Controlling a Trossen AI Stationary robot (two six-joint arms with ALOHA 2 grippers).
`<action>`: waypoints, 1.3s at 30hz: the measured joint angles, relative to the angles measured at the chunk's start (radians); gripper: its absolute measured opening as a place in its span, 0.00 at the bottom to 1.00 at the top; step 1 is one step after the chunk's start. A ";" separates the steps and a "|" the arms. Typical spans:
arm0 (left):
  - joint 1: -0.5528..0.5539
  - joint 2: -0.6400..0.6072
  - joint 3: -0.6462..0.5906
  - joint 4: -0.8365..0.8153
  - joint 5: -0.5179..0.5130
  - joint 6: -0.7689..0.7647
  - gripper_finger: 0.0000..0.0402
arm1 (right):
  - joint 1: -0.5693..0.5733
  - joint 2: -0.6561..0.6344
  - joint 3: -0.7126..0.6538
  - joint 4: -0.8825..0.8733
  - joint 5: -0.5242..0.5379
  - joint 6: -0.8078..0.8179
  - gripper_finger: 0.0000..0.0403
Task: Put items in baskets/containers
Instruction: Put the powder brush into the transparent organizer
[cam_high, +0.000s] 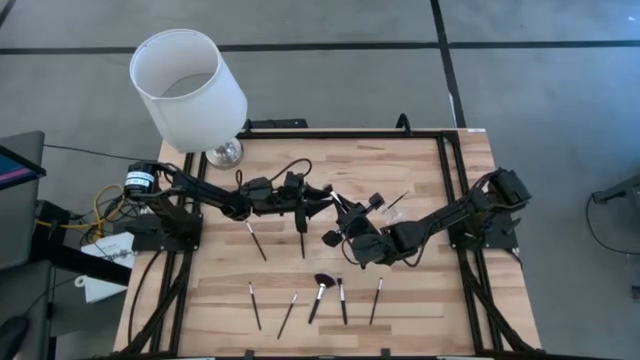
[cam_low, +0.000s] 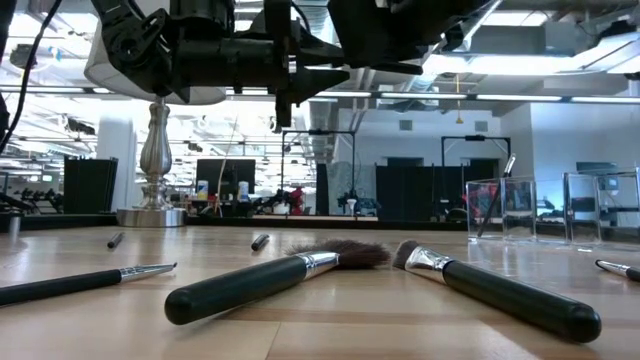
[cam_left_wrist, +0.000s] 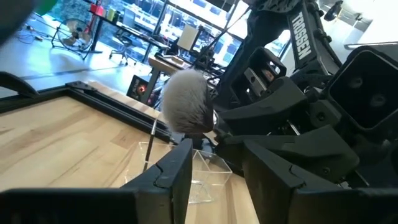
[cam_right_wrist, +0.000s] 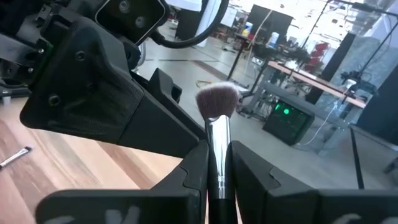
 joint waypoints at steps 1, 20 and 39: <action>0.000 0.000 0.000 0.000 0.000 0.003 0.34 | 0.002 0.000 0.000 -0.001 0.000 -0.001 0.11; 0.010 0.002 0.004 0.072 0.015 0.027 0.34 | 0.000 0.003 0.001 0.014 -0.052 -0.018 0.11; 0.010 0.002 0.004 0.072 0.015 0.027 0.22 | -0.011 0.003 0.001 0.047 -0.020 -0.060 0.11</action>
